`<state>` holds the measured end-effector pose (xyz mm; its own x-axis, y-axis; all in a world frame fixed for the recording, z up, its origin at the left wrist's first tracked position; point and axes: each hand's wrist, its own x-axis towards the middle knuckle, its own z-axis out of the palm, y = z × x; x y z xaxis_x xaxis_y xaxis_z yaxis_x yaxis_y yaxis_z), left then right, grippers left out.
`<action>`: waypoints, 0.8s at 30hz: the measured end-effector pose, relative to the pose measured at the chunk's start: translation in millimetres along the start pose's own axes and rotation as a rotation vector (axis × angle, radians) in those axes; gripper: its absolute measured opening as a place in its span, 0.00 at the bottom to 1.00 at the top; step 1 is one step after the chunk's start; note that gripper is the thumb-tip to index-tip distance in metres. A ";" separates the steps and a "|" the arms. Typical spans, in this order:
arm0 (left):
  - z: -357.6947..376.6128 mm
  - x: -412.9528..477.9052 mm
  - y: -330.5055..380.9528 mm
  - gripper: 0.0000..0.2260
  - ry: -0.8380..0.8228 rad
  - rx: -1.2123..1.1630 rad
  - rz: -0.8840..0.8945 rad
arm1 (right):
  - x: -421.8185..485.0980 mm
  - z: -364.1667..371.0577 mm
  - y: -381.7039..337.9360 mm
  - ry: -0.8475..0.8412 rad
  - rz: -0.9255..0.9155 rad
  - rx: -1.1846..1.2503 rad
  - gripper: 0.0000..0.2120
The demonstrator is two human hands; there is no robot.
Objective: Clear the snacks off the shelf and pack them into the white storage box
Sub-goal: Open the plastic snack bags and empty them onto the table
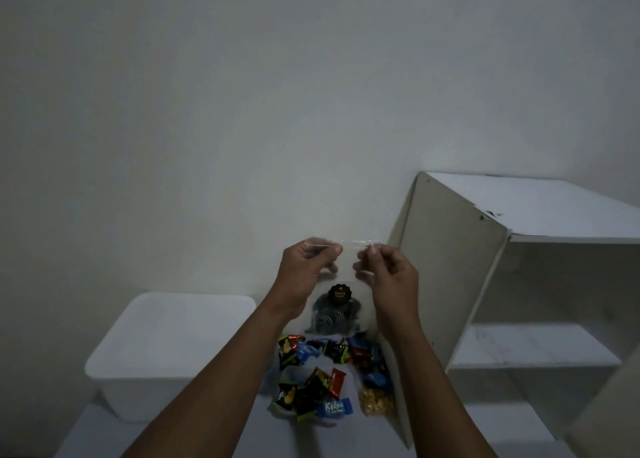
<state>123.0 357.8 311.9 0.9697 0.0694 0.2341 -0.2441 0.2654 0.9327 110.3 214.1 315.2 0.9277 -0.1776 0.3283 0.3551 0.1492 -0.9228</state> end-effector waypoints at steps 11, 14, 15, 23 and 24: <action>69.3 -42.9 34.3 0.02 0.080 0.068 0.106 | -14.7 -60.1 -59.2 -0.144 -0.017 -0.004 0.08; 93.1 -56.9 31.0 0.01 0.084 0.126 0.136 | -20.7 -82.3 -67.4 -0.188 -0.017 -0.036 0.07; 100.9 -61.6 29.7 0.01 0.087 0.131 0.141 | -22.9 -88.9 -69.3 -0.181 -0.021 -0.023 0.06; 140.2 -92.5 24.8 0.02 0.064 0.081 0.131 | -33.8 -133.8 -85.8 -0.235 -0.014 0.009 0.04; 142.4 -95.0 26.6 0.02 0.046 0.087 0.132 | -33.3 -137.5 -89.6 -0.268 -0.022 -0.003 0.05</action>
<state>24.8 221.3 353.5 0.9275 0.1429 0.3456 -0.3667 0.1669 0.9152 31.8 72.8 359.2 0.9172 0.0833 0.3896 0.3756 0.1450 -0.9154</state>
